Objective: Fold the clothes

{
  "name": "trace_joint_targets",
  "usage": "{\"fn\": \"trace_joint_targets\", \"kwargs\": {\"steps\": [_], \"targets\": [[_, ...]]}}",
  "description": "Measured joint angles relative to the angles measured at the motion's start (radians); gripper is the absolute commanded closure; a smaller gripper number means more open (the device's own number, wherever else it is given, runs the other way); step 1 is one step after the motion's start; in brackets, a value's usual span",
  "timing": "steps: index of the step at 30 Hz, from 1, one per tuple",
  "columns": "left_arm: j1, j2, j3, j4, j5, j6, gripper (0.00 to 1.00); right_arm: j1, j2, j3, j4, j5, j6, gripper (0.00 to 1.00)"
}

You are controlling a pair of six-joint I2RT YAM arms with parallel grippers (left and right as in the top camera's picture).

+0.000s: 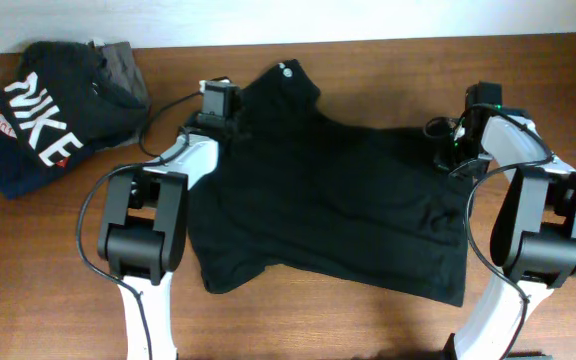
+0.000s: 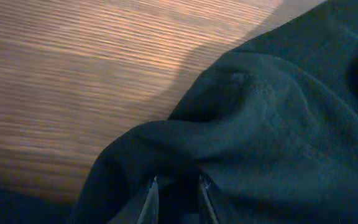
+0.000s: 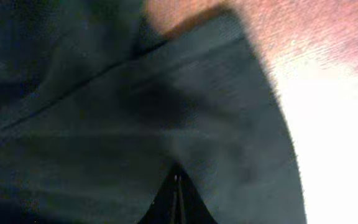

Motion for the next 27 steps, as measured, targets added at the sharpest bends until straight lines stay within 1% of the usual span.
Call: {"fn": "trace_joint_targets", "kwargs": {"steps": [3,8,18,22,27], "targets": [[0.021,0.0,0.0,0.0,0.0,0.0,0.76,-0.002,0.002,0.001,0.015,-0.001,0.0,0.96],[0.041,0.0,0.0,0.0,0.001,0.0,0.73,-0.002,0.008,0.002,0.09,-0.002,0.0,0.96],[0.064,0.0,0.0,0.0,-0.004,0.0,0.72,-0.002,0.031,0.001,0.312,-0.102,0.015,0.96],[0.06,0.0,0.0,-0.001,-0.013,0.0,0.72,-0.002,0.031,0.003,0.307,-0.142,0.018,0.96],[0.055,-0.012,0.0,-0.028,-0.018,0.0,0.72,-0.002,0.034,0.063,0.298,-0.285,0.018,0.96]]}}
